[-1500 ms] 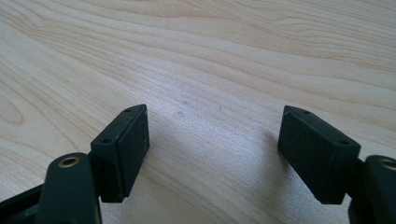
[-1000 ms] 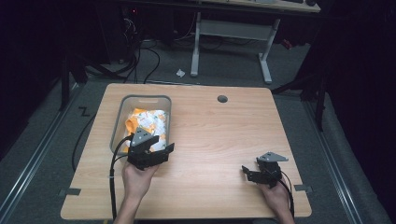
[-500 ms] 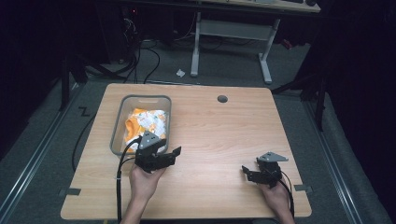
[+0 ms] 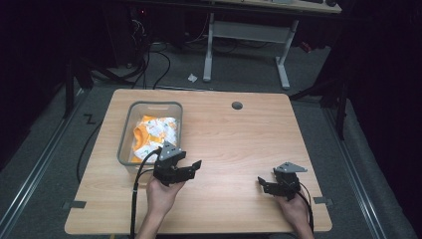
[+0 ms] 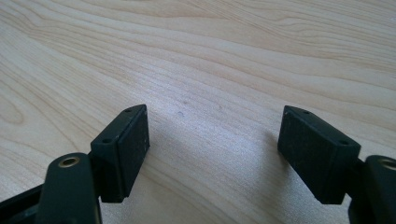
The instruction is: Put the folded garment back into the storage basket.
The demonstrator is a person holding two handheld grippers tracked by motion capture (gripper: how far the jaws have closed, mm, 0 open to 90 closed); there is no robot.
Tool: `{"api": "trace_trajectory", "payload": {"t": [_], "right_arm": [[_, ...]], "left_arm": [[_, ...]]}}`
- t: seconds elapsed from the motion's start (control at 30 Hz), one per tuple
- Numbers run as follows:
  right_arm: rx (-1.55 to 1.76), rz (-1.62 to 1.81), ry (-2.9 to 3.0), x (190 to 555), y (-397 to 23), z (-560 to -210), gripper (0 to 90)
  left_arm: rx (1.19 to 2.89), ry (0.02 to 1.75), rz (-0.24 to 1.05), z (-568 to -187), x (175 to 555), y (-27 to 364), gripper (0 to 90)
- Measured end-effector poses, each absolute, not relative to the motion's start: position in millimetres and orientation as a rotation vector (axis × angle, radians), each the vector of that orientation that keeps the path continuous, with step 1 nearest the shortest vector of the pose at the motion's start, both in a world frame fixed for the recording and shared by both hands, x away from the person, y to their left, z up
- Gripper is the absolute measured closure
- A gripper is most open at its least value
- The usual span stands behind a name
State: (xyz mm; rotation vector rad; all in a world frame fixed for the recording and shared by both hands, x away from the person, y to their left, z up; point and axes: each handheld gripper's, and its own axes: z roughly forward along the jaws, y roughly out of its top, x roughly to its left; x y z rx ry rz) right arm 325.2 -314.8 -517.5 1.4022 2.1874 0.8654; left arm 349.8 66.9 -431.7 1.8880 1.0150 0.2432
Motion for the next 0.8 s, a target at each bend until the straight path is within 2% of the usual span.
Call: {"api": "trace_trajectory", "payload": {"t": [0.8], "right_arm": [[1.402, 0.865, 2.187, 325.2, -314.8, -517.5, 25.0]], "left_arm": [[1.952, 0.996, 0.184, -454.0, 348.2, 40.1, 35.0]]}}
